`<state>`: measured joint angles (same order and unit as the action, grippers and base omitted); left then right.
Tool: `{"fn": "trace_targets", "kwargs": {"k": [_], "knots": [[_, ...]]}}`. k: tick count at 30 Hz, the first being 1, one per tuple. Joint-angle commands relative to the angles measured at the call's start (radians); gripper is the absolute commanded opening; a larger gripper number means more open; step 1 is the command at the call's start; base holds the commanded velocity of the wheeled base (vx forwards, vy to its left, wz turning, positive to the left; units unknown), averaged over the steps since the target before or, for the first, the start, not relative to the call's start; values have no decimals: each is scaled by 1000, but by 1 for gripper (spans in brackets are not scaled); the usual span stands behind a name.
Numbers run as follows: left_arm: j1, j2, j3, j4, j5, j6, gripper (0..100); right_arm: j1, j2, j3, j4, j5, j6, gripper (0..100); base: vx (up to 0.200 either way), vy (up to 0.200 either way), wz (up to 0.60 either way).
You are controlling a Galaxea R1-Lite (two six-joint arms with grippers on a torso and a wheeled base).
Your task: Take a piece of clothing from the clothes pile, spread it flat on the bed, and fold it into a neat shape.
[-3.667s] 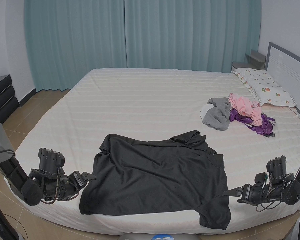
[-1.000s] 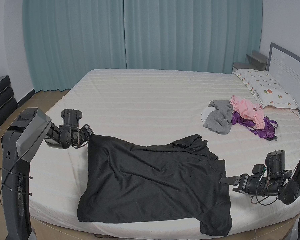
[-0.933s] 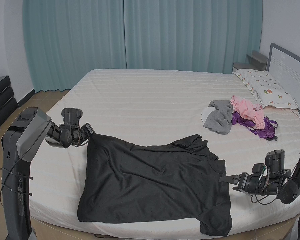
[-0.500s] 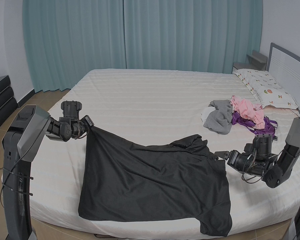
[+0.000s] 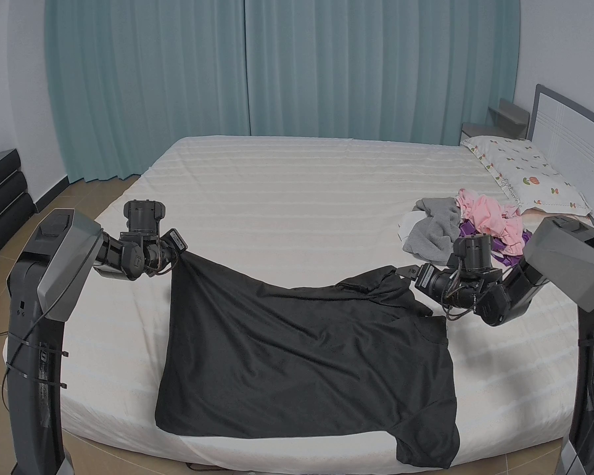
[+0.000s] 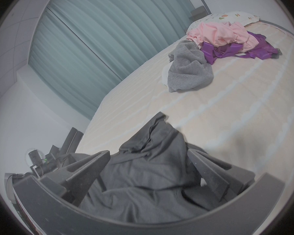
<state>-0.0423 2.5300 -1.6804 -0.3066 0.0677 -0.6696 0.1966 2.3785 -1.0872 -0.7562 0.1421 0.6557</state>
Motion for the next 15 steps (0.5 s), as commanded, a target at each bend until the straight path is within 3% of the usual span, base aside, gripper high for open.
{"fn": "trace_targets", "kwargs": {"k": [1, 10, 11, 15], "knots": [[-1, -4, 22, 0, 15, -1, 0, 12, 199, -234, 117, -62, -5, 100, 0, 0, 0], [-2, -8, 39, 0, 17, -1, 0, 10, 314, -428, 158, -127, -7, 100, 0, 0, 0], [-2, -8, 39, 1, 17, -1, 0, 9, 315, -439, 158, -127, -5, 0, 0, 0, 0], [-4, -7, 39, 1, 24, -1, 0, 9, 314, -451, 158, -124, -8, 0, 0, 0, 0]]}}
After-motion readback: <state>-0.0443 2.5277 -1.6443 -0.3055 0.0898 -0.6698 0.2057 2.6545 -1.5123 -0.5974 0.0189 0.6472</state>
